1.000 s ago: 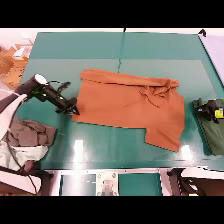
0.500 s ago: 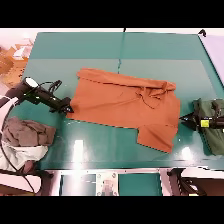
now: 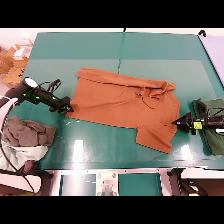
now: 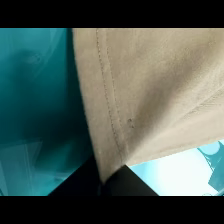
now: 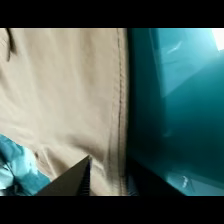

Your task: Fold the shirts.

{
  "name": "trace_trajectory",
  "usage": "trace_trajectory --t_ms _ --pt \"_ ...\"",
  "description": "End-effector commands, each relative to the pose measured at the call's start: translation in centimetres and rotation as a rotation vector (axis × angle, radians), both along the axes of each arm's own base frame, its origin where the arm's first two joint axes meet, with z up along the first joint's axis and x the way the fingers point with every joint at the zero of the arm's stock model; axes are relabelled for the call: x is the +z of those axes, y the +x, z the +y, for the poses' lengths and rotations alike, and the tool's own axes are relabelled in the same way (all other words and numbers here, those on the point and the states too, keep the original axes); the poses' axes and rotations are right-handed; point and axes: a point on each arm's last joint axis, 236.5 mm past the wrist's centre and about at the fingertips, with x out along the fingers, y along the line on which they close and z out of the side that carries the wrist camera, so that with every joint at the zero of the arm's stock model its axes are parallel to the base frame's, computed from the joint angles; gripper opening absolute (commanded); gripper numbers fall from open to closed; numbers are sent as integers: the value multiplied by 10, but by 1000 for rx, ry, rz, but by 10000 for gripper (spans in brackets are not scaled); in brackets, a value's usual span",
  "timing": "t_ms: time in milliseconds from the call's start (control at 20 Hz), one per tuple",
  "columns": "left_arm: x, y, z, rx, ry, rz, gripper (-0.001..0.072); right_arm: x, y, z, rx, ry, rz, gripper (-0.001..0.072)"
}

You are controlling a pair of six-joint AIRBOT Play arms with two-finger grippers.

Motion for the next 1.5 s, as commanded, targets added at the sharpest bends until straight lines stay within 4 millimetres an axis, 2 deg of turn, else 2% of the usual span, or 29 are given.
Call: trace_trajectory --t_ms 0,50,150,250,300,400,450,500,600,700,750,800,900,950,1000,1100,1150,1250,1300,1400,1450 --pt "0 1 0 3 -1 -3 22 -3 -7 0 29 -9 19 130" --pt "1 0 -1 2 -6 -2 22 0 -1 2 8 6 2 16" --pt "18 6 -11 -28 -62 -39 20 18 22 10 -38 72 -76 16" --pt "62 24 -18 -50 -95 -135 20 60 54 24 -20 141 -203 16" --pt "93 35 -20 -61 -108 -207 20 92 73 31 2 154 -298 16" --pt "179 53 -28 -86 -136 -409 20 176 112 44 40 127 -545 16" --pt "230 58 -30 -96 -135 -540 20 226 127 49 51 102 -677 16" --pt "280 58 -32 -106 -131 -667 20 286 134 56 69 69 -835 16" --pt "384 42 -32 -120 -96 -938 21 403 124 70 101 -32 -1135 16" --pt "479 6 -35 -131 -65 -1194 22 502 95 79 89 -218 -1385 16" --pt "523 -19 -36 -134 -48 -1321 22 547 74 85 64 -321 -1502 16" --pt "560 -45 -37 -134 -33 -1432 22 585 53 91 30 -409 -1597 16" --pt "618 -99 -39 -120 -16 -1626 22 643 8 105 -46 -588 -1750 16" --pt "637 -124 -39 -101 -9 -1700 22 664 -10 111 -83 -683 -1810 16" --pt "647 -144 -37 -90 9 -1747 22 678 -25 115 -120 -769 -1852 16" --pt "656 -169 -25 -25 69 -1777 22 698 -48 115 -219 -904 -1897 16" --pt "655 -174 -15 13 119 -1774 22 702 -53 112 -245 -954 -1899 16" --pt "640 -160 8 91 213 -1697 22 696 -48 103 -257 -964 -1863 16" --pt "624 -148 17 114 245 -1633 22 689 -41 97 -262 -948 -1840 16" --pt "580 -115 23 114 249 -1483 22 662 -18 75 -273 -882 -1755 16" --pt "554 -96 24 112 240 -1410 22 641 -2 62 -281 -824 -1696 16"
